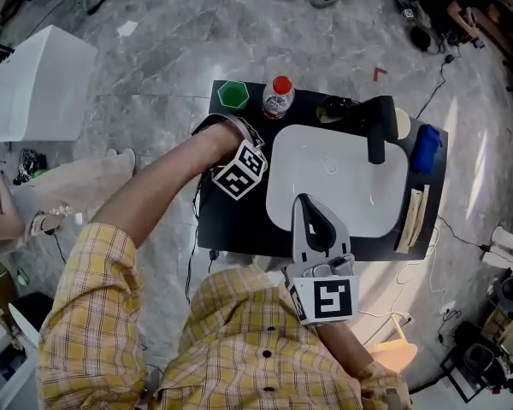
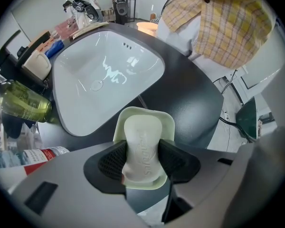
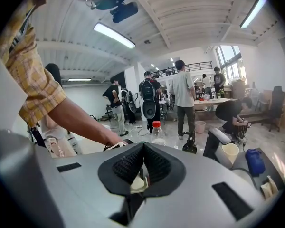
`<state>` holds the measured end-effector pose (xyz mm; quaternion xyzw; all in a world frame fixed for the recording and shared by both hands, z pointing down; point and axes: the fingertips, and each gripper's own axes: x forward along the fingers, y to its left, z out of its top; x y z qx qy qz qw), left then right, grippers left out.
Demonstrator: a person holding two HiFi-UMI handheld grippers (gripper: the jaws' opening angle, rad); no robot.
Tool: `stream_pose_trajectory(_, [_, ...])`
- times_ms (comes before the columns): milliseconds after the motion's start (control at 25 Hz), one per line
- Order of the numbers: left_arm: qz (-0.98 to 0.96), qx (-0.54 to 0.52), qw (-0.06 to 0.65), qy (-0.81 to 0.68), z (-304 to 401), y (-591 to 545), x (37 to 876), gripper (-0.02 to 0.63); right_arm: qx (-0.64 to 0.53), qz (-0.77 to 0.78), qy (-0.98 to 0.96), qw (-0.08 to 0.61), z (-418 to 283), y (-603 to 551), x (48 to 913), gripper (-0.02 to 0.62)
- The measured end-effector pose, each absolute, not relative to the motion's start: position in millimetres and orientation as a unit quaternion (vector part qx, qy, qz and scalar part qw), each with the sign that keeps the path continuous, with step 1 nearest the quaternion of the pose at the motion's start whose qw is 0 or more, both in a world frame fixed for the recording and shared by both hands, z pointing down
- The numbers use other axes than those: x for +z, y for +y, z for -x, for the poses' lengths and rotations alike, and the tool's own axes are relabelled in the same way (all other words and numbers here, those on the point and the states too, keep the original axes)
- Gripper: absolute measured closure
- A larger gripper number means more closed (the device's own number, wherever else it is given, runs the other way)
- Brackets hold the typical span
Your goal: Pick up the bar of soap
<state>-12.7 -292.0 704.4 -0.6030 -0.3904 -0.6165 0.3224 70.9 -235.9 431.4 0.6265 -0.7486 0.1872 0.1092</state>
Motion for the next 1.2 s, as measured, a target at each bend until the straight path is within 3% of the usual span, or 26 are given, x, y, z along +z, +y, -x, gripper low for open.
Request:
stream_pose_trajectory(760, [0.649,-0.612,0.294,-0.344,0.4,-282.4,680.2,0.404,0.179,-0.628,-0.749,0.111,-76.8,-223.1,425.7,0.575])
stream_pose_trajectory(1200, [0.791,-0.559,0.207,-0.139,-16.9,-287.2,616.4,0.403,0.156,-0.619,-0.763,0.1,-76.0,-215.8,406.8,0.575])
